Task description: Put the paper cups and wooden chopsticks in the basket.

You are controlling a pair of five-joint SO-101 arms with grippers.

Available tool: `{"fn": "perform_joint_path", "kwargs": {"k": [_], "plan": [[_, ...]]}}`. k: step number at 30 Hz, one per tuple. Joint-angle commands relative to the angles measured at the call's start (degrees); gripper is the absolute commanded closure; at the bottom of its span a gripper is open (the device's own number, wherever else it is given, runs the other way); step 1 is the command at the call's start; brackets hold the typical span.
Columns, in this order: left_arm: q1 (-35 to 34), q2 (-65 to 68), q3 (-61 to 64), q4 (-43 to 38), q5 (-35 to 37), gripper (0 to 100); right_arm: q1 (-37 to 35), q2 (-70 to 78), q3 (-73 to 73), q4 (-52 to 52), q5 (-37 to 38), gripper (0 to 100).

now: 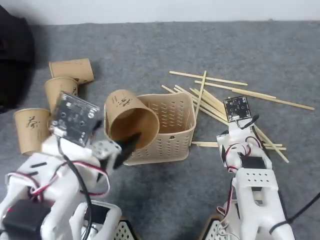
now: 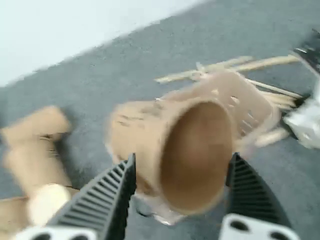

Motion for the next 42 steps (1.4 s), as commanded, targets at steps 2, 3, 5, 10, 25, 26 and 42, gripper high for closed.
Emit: {"fn": "perform_joint_path", "kwargs": {"k": [2,3,5,10,25,26,42], "plan": [[-9.0,0.3,5.8,-9.7,-5.3,72,-0.5,0.0,-0.4,-0.6,1.3,81.9],[-10.1,0.3,6.8,-11.6,-5.8,72,-0.5,0.0,-0.4,-0.6,1.3,81.9],[-11.3,0.3,7.7,-15.2,-5.7,72,-0.6,0.0,-0.4,-0.6,1.2,81.9],[-11.0,0.4,8.1,-21.0,-5.8,72,-0.6,0.1,-0.4,-0.6,1.2,81.9],[-19.4,7.6,6.0,-28.0,-6.0,72,-0.6,0.1,-0.4,-0.6,1.2,81.9],[-21.2,8.4,2.8,-28.0,-7.2,72,-0.6,0.1,-0.4,-0.6,1.2,81.9],[-28.7,62.2,-51.4,-9.8,-11.6,72,-2.1,-0.4,0.4,-0.6,1.5,81.9]]}}
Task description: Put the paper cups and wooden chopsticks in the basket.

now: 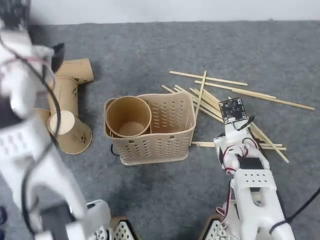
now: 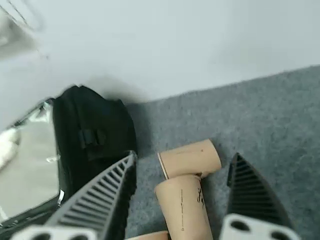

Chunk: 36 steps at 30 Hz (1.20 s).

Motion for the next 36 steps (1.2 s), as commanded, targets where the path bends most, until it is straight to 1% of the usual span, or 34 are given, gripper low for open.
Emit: {"fn": "perform_joint_path", "kwargs": {"k": [1,7,10,13,15,19,25,29,32,36], "plan": [[-0.3,14.2,-13.3,5.3,-0.4,72,-0.7,-0.4,-0.6,-0.6,1.1,81.9],[-0.3,32.1,-37.3,14.9,2.0,72,-0.7,-0.4,-0.6,-0.6,1.1,81.9],[-1.3,38.9,-47.4,15.6,2.0,72,-0.7,-0.4,-0.6,-0.6,1.1,81.9],[-2.5,45.6,-54.2,14.3,2.0,78,-0.7,-0.4,-0.6,-0.6,1.1,81.9],[-3.4,49.3,-56.3,14.1,2.0,80,-0.7,-0.4,-0.6,-0.6,1.1,81.9],[-4.0,54.6,-57.4,13.9,2.3,80,-0.7,-0.4,-0.6,-0.6,1.1,81.9],[-4.0,59.8,-57.5,13.8,10.5,80,-0.7,-0.4,-0.6,-0.6,1.1,81.9],[-4.0,62.9,-57.1,13.8,11.6,80,-0.7,-0.4,-0.6,-0.6,1.1,81.9],[-4.5,65.8,-57.4,11.3,11.8,79,-0.7,-0.4,-0.6,-0.6,1.1,81.9],[-6.8,68.7,-57.2,6.7,15.1,73,-0.7,-0.4,-0.6,-0.6,1.1,81.9]]}}
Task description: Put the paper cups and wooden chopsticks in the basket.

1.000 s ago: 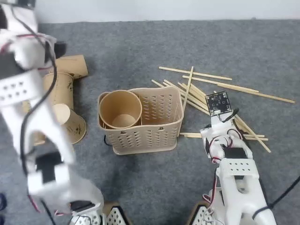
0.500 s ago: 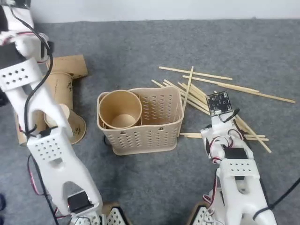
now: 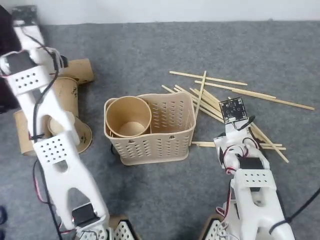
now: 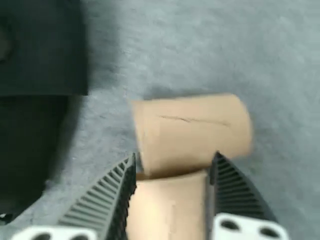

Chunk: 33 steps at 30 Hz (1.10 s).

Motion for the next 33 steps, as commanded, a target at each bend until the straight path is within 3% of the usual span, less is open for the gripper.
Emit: {"fn": "perform_joint_path", "kwargs": {"k": [1,5,18,33], "plan": [[-1.8,0.6,-1.9,-3.8,2.2,72,-0.5,-0.4,-0.6,-0.6,1.1,81.9],[-1.8,3.3,-2.2,-4.6,2.4,72,-0.5,-0.4,-0.6,-0.6,1.1,81.9],[-0.3,12.7,-1.9,-19.3,2.5,72,-0.5,-0.3,-0.6,-0.6,1.1,81.9],[5.2,14.3,-1.9,-13.1,2.5,72,-0.6,-0.4,-0.6,-0.6,1.1,81.9]]}}
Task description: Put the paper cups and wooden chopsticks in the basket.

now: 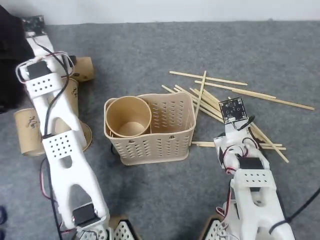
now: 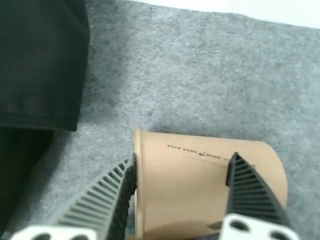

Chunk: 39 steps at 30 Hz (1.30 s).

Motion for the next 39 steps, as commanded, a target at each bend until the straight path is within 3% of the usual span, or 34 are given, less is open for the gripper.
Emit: {"fn": "perform_joint_path", "kwargs": {"k": [1,22,27,34,39], "plan": [[2.5,0.2,0.0,2.5,0.4,72,-0.4,-0.4,-0.6,-0.6,1.1,81.9],[4.8,0.4,2.3,5.9,-1.6,72,-0.4,-0.4,-0.6,-0.6,1.1,81.9],[6.2,0.2,5.3,6.0,-9.1,84,-0.4,-0.4,-0.6,-0.6,1.1,81.9],[6.3,0.0,5.3,7.2,-10.8,87,-0.4,-0.4,-0.6,-0.6,1.1,81.9],[8.7,-0.4,3.5,9.6,-14.1,98,-0.4,-0.4,-0.6,-0.6,1.1,81.9]]}}
